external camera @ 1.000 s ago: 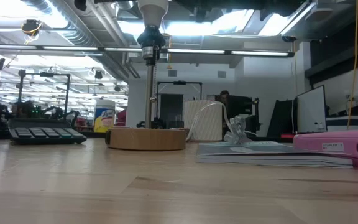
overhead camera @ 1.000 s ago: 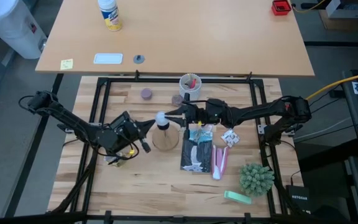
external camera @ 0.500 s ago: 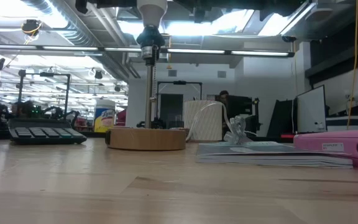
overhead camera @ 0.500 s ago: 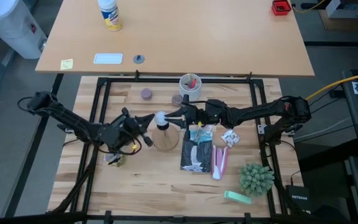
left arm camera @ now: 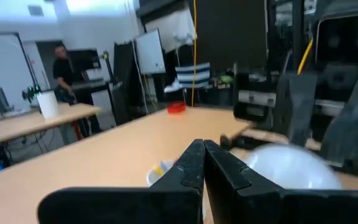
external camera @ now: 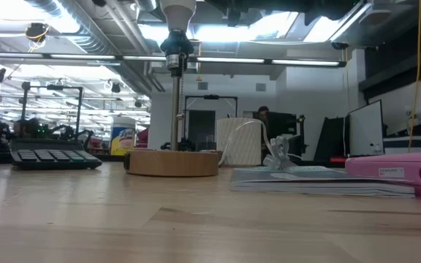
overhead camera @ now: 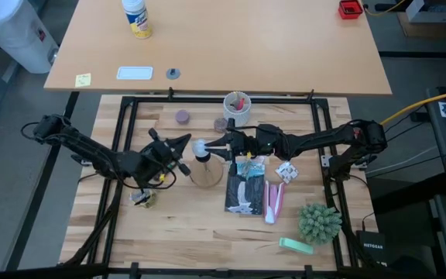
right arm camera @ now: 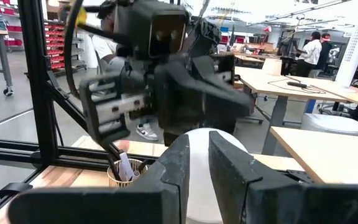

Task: Screw lightbulb
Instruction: Insert the lightbulb into the lamp

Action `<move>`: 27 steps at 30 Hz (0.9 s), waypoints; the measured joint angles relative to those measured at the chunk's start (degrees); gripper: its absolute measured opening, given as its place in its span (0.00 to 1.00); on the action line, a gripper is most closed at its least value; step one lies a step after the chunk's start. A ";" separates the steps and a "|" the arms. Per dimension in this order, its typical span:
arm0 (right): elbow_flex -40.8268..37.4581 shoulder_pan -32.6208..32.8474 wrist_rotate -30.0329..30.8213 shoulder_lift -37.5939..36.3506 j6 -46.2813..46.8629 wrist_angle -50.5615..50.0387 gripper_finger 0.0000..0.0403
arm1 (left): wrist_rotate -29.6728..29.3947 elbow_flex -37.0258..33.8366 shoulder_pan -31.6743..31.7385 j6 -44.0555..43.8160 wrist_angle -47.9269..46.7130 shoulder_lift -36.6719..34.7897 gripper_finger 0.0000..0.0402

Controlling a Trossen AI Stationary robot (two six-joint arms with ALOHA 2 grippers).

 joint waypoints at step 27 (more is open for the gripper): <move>-0.01 -0.11 2.97 -0.02 -0.74 0.74 0.15 | 9.85 -0.02 -1.09 -8.91 -4.77 0.07 0.00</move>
